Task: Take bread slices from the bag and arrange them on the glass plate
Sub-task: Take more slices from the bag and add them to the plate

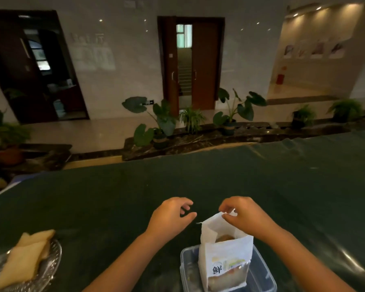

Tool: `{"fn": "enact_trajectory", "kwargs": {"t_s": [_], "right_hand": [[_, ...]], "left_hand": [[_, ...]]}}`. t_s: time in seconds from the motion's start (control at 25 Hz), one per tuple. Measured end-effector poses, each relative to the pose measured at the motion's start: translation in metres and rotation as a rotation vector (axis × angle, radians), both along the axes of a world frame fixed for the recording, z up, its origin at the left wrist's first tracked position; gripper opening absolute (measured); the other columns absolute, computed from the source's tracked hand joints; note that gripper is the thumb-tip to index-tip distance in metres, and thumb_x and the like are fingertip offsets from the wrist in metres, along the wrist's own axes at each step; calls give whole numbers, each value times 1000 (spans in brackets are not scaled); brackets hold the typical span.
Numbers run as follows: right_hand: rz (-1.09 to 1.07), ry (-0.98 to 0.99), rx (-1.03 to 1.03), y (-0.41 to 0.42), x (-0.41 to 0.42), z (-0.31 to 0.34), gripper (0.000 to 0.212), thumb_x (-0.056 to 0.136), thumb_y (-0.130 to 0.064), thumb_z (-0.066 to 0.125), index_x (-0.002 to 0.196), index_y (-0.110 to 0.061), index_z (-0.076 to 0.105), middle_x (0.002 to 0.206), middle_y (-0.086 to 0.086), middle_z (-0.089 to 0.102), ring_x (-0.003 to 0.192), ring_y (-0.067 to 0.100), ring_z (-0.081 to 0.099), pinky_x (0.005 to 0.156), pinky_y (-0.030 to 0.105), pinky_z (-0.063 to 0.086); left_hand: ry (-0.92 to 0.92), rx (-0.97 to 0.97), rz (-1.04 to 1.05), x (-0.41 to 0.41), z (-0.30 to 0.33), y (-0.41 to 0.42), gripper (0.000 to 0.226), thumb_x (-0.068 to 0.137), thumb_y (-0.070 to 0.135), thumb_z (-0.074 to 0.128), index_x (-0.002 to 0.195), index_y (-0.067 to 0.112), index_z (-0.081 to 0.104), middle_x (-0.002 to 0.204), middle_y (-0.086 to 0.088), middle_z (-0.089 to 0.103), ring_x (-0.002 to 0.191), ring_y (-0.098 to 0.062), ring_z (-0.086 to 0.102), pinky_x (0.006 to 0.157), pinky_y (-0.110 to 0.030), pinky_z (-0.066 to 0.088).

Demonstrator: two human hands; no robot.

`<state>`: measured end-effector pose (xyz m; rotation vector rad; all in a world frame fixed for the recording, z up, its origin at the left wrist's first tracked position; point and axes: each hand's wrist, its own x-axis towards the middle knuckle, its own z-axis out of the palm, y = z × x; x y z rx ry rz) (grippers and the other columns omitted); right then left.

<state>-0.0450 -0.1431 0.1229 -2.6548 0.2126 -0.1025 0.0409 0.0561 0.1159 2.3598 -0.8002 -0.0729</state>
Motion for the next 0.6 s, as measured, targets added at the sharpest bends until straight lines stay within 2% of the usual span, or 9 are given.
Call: {"fn": "enact_trajectory", "kwargs": {"t_s": [0.24,0.36,0.48,0.6], "right_hand": [[267,64,5,-45,22,-30,21,81,-25,63,102,-28,65,102,-7,66,88,6,59,78,22,52],[382,99,-13,-55,28,-44,23,80,-23,63,103,-26,64,103,-3,65,84,5,56,75,22,50],[422,115,-39,-61,28,-52,27,80,-24,64,107,-25,62,107,-3,64,90,10,60,78,30,55],[442,118,-51,-69,24,-55,30,80,-28,64,110,-27,62,111,-4,66,94,10,61,81,30,55]], "left_hand": [[100,41,172,-19,-39,-52,46,75,48,68,117,30,58,107,12,64,85,0,58,73,-22,51],[104,68,241,-26,-51,-70,55,70,50,70,120,31,55,116,10,58,96,-5,58,78,-25,51],[127,114,265,-30,-59,-74,60,70,43,73,124,31,51,119,7,55,103,-9,56,81,-28,51],[196,122,289,-30,-63,-67,63,72,32,72,129,28,46,125,2,53,103,-12,57,84,-35,55]]}}
